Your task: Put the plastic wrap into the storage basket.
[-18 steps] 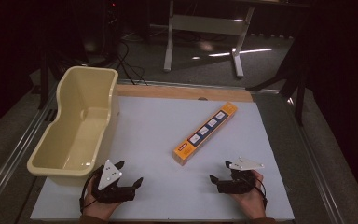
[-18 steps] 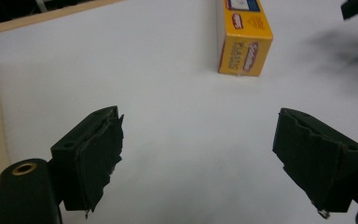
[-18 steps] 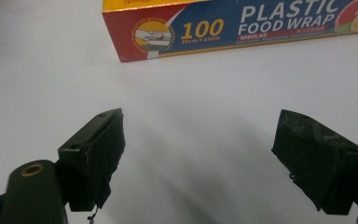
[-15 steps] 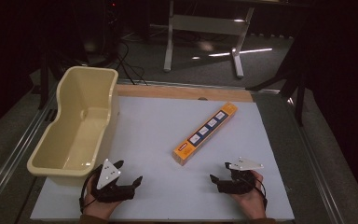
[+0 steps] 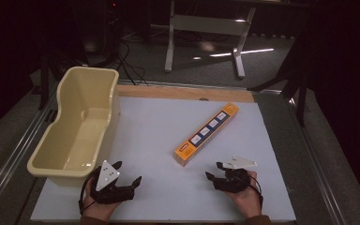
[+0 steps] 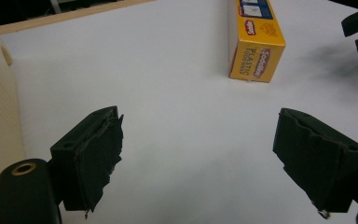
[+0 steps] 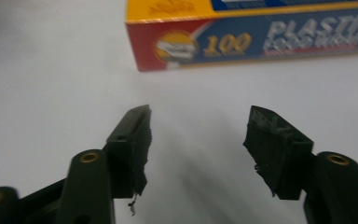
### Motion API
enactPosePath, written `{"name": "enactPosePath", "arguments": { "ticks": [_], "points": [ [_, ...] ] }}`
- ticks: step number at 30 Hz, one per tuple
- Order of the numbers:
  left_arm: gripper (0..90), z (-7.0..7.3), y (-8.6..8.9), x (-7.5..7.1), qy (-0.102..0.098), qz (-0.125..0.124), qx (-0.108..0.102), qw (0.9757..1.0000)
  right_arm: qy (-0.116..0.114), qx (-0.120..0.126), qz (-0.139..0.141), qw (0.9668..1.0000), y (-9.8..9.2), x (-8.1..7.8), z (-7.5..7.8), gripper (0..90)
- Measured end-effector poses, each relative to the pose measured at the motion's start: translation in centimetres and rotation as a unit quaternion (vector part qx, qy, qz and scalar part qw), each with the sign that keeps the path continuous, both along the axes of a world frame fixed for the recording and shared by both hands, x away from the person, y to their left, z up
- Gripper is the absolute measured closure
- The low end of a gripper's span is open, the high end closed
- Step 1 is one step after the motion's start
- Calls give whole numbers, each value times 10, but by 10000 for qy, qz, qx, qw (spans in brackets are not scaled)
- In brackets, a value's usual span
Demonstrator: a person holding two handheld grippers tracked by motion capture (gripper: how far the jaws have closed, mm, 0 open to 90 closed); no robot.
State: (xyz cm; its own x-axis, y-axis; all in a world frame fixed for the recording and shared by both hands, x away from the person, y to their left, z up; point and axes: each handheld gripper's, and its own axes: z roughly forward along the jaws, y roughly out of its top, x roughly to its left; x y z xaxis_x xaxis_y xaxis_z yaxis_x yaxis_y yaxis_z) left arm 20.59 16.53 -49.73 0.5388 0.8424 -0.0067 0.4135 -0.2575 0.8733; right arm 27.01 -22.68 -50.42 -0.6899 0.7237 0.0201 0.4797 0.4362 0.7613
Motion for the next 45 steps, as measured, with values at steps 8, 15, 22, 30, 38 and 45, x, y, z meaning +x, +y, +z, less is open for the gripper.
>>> {"name": "enactPosePath", "arguments": {
  "ticks": [8, 15, 22, 30, 38, 45],
  "points": [
    [157, -1, -4, 0, -10, -65, 63, 10000, -211, 63, 334, 9992, 29, 3, 7, 629],
    [157, -1, -5, 0, 2, -96, 68, 9999, -363, 336, 305, 9983, 53, 15, 21, 896],
    [157, -1, -4, 0, -2, -94, 45, 9999, -411, 254, 446, 9978, 75, 27, 26, 898],
    [158, 0, -4, -1, -14, -101, 26, 9999, -368, 71, 496, 9981, 107, 50, 23, 898],
    [158, 0, -6, -1, -39, -140, 64, 9999, -312, -170, 483, 9982, 133, 69, 16, 898],
    [158, 0, -5, -1, -61, -125, 48, 9999, -59, -448, 392, 9982, 147, 89, 15, 897]
  ]
}}
